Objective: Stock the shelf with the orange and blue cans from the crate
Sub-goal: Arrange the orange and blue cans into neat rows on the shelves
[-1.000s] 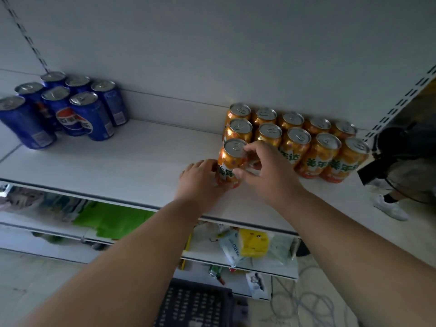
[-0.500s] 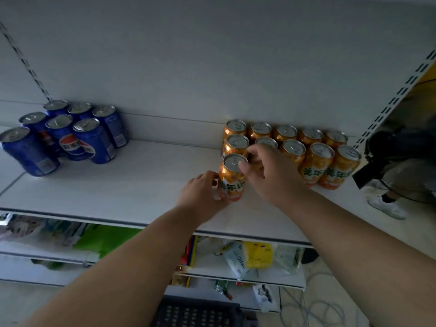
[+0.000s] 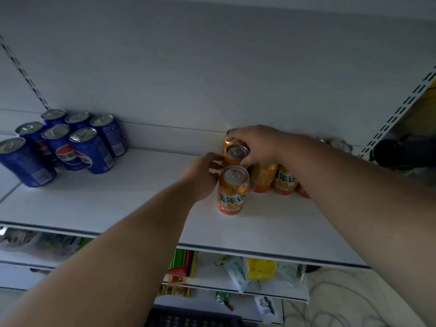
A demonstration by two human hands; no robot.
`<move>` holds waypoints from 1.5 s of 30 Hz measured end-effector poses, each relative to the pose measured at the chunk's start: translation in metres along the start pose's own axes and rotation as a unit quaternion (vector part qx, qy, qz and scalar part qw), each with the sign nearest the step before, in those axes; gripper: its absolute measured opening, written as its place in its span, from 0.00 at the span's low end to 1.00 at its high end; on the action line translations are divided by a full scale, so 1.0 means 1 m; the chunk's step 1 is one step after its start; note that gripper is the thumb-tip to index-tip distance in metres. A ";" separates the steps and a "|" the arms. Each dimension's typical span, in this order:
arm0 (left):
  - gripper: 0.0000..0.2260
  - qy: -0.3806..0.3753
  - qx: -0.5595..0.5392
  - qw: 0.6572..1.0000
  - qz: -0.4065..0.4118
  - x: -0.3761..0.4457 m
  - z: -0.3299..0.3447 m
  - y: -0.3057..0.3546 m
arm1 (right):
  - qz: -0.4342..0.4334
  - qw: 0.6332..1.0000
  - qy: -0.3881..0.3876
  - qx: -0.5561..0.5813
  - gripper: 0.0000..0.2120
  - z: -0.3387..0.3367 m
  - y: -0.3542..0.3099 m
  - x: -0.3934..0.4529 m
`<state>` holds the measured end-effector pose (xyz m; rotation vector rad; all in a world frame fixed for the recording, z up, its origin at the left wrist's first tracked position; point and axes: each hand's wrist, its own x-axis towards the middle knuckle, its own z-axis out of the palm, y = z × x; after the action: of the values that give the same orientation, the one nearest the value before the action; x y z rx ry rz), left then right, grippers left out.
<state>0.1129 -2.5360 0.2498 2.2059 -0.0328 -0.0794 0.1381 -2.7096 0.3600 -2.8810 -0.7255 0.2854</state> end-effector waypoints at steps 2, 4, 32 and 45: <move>0.19 -0.001 -0.008 1.000 0.005 0.001 0.001 -0.004 | -0.010 1.000 -0.002 -0.007 0.34 0.001 0.001 0.003; 0.20 -0.004 -0.017 1.000 0.003 0.001 0.000 -0.006 | -0.018 0.999 -0.001 -0.033 0.32 0.003 0.001 0.005; 0.22 0.011 0.015 0.999 0.050 0.000 -0.044 0.027 | 0.047 0.985 0.137 0.093 0.22 -0.040 -0.032 -0.010; 0.17 -0.040 0.049 0.998 0.023 0.012 -0.005 -0.008 | 0.072 0.994 0.065 0.044 0.23 0.002 -0.022 0.009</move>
<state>0.1255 -2.5277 0.2458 2.2972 -0.1354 -0.1440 0.1354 -2.6853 0.3608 -2.8392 -0.4726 0.1403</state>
